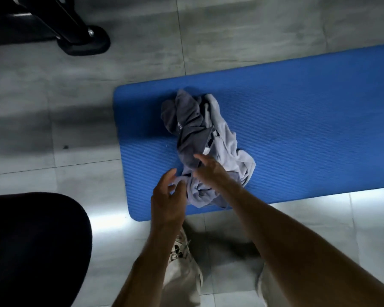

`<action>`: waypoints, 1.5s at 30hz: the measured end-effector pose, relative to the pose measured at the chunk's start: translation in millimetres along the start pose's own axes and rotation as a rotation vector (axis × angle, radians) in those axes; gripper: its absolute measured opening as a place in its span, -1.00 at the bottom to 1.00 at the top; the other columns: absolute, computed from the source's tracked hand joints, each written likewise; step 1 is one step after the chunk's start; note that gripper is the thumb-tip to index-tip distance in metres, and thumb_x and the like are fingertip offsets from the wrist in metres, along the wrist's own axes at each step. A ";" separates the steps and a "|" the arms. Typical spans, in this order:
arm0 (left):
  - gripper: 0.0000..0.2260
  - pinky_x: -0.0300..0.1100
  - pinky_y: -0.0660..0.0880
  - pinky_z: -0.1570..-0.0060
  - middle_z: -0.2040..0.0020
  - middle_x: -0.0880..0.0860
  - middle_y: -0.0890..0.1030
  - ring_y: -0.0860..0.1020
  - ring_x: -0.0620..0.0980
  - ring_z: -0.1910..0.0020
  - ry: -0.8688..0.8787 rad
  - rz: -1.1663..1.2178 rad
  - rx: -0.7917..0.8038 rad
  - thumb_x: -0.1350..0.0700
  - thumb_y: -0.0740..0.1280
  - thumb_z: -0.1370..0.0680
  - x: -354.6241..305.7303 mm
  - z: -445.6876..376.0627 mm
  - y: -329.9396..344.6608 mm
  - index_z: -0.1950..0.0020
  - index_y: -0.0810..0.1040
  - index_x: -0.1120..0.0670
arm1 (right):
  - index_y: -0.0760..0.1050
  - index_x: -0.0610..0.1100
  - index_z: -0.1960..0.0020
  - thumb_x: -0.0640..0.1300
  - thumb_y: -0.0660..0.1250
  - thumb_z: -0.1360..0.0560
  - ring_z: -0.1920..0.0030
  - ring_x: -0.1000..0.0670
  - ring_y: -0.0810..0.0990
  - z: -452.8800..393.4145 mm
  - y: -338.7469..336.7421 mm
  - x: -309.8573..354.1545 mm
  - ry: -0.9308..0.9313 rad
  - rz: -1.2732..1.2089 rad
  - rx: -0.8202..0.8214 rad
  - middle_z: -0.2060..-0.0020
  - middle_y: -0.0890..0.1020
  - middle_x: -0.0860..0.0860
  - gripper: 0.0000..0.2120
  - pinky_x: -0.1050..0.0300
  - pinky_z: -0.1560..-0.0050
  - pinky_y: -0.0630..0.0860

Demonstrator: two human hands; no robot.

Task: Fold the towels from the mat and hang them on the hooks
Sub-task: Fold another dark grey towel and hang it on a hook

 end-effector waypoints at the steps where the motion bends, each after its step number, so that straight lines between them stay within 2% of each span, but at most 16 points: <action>1: -0.68 -0.33 0.32 -0.02 -0.19 0.04 0.56 0.48 -0.11 -0.10 -0.003 -0.008 0.001 0.16 0.29 -0.58 9.6 -1.0 -1.0 -0.35 0.48 0.06 | 0.26 0.01 -0.51 -0.13 0.22 -0.53 -0.41 -0.11 0.37 -14.8 7.1 -3.2 0.003 0.006 -0.001 -0.48 0.30 -0.06 -0.45 -0.02 -0.38 0.35; 3: -0.68 -0.28 0.35 -0.06 -0.16 0.01 0.54 0.49 -0.09 -0.12 -0.013 0.000 0.019 0.17 0.29 -0.58 26.1 -0.2 -6.0 -0.34 0.47 0.04 | 0.28 -0.02 -0.50 -0.11 0.24 -0.53 -0.45 -0.13 0.30 -33.5 16.1 -8.8 0.026 -0.023 -0.036 -0.50 0.22 -0.06 -0.46 -0.03 -0.43 0.29; 6: -0.68 -0.23 0.39 -0.08 -0.16 0.00 0.52 0.50 -0.05 -0.14 -0.029 0.012 0.012 0.16 0.29 -0.59 41.1 4.4 -18.6 -0.35 0.45 0.03 | 0.40 -0.07 -0.42 -0.26 0.19 -0.49 -0.38 -0.10 0.39 -39.6 24.0 -14.7 0.019 -0.168 -0.090 -0.41 0.36 -0.04 -0.51 0.01 -0.36 0.38; 8: -0.69 -0.30 0.40 -0.01 -0.12 -0.01 0.53 0.51 -0.07 -0.10 -0.014 0.009 -0.029 0.17 0.28 -0.59 42.5 14.2 -25.1 -0.34 0.46 0.02 | 0.49 -0.09 -0.31 -0.38 0.12 -0.49 -0.13 -0.03 0.55 -24.0 23.8 -10.3 -0.033 -0.282 -0.086 -0.20 0.53 -0.06 -0.54 0.18 -0.12 0.52; 10: -0.70 -0.30 0.42 0.01 -0.09 0.00 0.55 0.53 -0.06 -0.08 -0.011 0.030 -0.056 0.18 0.30 -0.58 33.8 31.0 -26.6 -0.32 0.47 0.03 | 0.52 -0.10 -0.23 -0.46 0.12 -0.51 0.11 0.10 0.52 9.0 12.8 3.9 -0.062 -0.456 -0.021 0.00 0.56 -0.03 -0.57 0.37 0.15 0.47; 15: -0.64 -0.27 0.52 0.02 0.05 -0.13 0.63 0.59 -0.26 0.07 -0.037 0.205 -0.093 -0.08 0.33 -0.33 -15.7 83.5 -22.8 -0.12 0.56 -0.12 | 0.61 -0.18 -0.11 -0.58 0.13 -0.43 0.11 -0.04 0.58 129.8 -52.8 53.4 -0.089 -0.931 0.155 0.13 0.65 -0.08 -0.53 0.28 0.19 0.53; 18: -0.71 -0.50 0.47 0.12 0.09 -0.18 0.66 0.59 -0.31 0.08 -0.019 0.260 -0.089 -0.13 0.38 -0.27 -60.8 113.4 -29.4 0.02 0.57 -0.31 | 0.62 -0.31 -0.04 -0.59 0.21 -0.39 0.08 0.02 0.67 209.0 -113.4 93.1 -0.234 -0.935 0.092 0.12 0.72 -0.09 -0.63 0.29 0.11 0.54; 21: -0.67 -0.53 0.45 0.13 0.02 0.16 0.63 0.61 -0.16 0.07 0.070 0.272 -0.132 0.37 0.41 -0.44 -126.3 155.0 -48.3 -0.05 0.55 -0.01 | 0.65 -0.35 0.00 -0.50 0.30 -0.36 0.02 -0.04 0.68 289.1 -175.0 138.2 -0.376 -0.970 0.048 0.09 0.71 -0.15 -0.73 0.25 0.06 0.55; 23: -0.63 -0.52 0.45 0.10 -0.03 0.22 0.61 0.60 -0.25 0.08 0.108 0.273 -0.099 0.47 0.36 -0.45 -167.3 187.4 -56.4 -0.07 0.53 0.02 | 0.67 -0.29 0.01 -0.42 0.38 -0.32 -0.05 -0.07 0.67 334.3 -209.7 164.2 -0.429 -0.991 0.045 0.02 0.70 -0.18 -0.73 0.20 0.00 0.56; 25: -0.63 -0.46 0.48 -0.01 -0.09 0.10 0.62 0.59 -0.18 -0.04 0.158 0.231 -0.062 0.35 0.38 -0.49 -209.2 226.3 -63.2 -0.10 0.50 -0.10 | 0.69 -0.23 -0.02 -0.39 0.44 -0.28 -0.10 -0.08 0.65 382.8 -242.2 191.7 -0.491 -0.982 0.062 -0.02 0.69 -0.18 -0.67 0.19 -0.07 0.56; 30: -0.71 -0.03 0.47 -0.25 -0.20 -0.03 0.59 0.54 -0.05 -0.21 0.332 0.252 -0.098 0.23 0.34 -0.55 -310.1 318.2 -85.8 -0.22 0.50 -0.06 | 0.64 -0.21 -0.13 -0.22 0.49 -0.28 -0.06 -0.10 0.58 502.3 -309.0 253.8 -0.697 -0.925 0.163 0.01 0.66 -0.18 -0.59 0.12 -0.19 0.47; 33: -0.63 -0.23 0.50 -0.12 -0.08 -0.16 0.62 0.57 -0.16 -0.12 0.437 0.257 -0.141 0.22 0.38 -0.50 -359.1 369.7 -101.7 -0.15 0.47 -0.21 | 0.63 -0.21 -0.16 -0.26 0.51 -0.25 -0.02 -0.02 0.61 567.5 -346.7 290.1 -0.820 -0.932 0.259 0.06 0.66 -0.14 -0.54 0.05 -0.19 0.51; 35: -0.59 -0.37 0.48 -0.01 -0.08 -0.17 0.62 0.57 -0.22 -0.07 0.457 0.286 -0.111 0.27 0.40 -0.49 -384.8 401.6 -109.5 -0.19 0.48 -0.17 | 0.58 -0.21 -0.22 -0.40 0.35 -0.33 -0.01 -0.01 0.60 608.0 -368.9 309.7 -0.891 -0.905 0.302 0.09 0.64 -0.13 -0.54 0.01 -0.17 0.53; 38: -0.66 -0.22 0.57 0.09 0.02 -0.10 0.67 0.62 -0.15 0.04 0.521 0.325 -0.099 0.21 0.43 -0.46 -419.2 440.9 -121.0 -0.20 0.53 -0.03 | 0.51 -0.21 -0.29 -0.45 0.22 -0.37 0.01 -0.03 0.57 656.5 -393.7 329.7 -0.978 -0.861 0.352 0.08 0.59 -0.17 -0.50 0.02 -0.11 0.54; 42: -0.88 -0.16 0.49 0.27 0.27 0.00 0.64 0.60 -0.05 0.26 0.559 0.348 -0.096 0.05 0.44 -0.47 -451.6 479.2 -132.8 0.08 0.57 0.05 | 0.49 -0.23 -0.29 -0.46 0.20 -0.40 0.11 0.02 0.58 708.5 -411.9 342.8 -1.087 -0.769 0.350 0.15 0.62 -0.12 -0.52 0.17 0.07 0.55; 45: -0.67 -0.08 0.41 0.27 0.36 0.18 0.52 0.51 -0.01 0.32 0.548 0.387 -0.028 -0.11 0.35 -0.50 -464.4 502.1 -141.8 0.25 0.50 0.14 | 0.51 -0.22 -0.26 -0.45 0.21 -0.40 0.07 0.04 0.59 738.9 -422.7 342.4 -1.145 -0.769 0.287 0.12 0.65 -0.08 -0.54 0.15 -0.01 0.53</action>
Point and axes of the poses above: each hand's wrist, its own z-axis away from the middle knuckle, its own y-axis out of the palm, x = y × z, the point moved 5 cm from there along -z, towards the middle knuckle
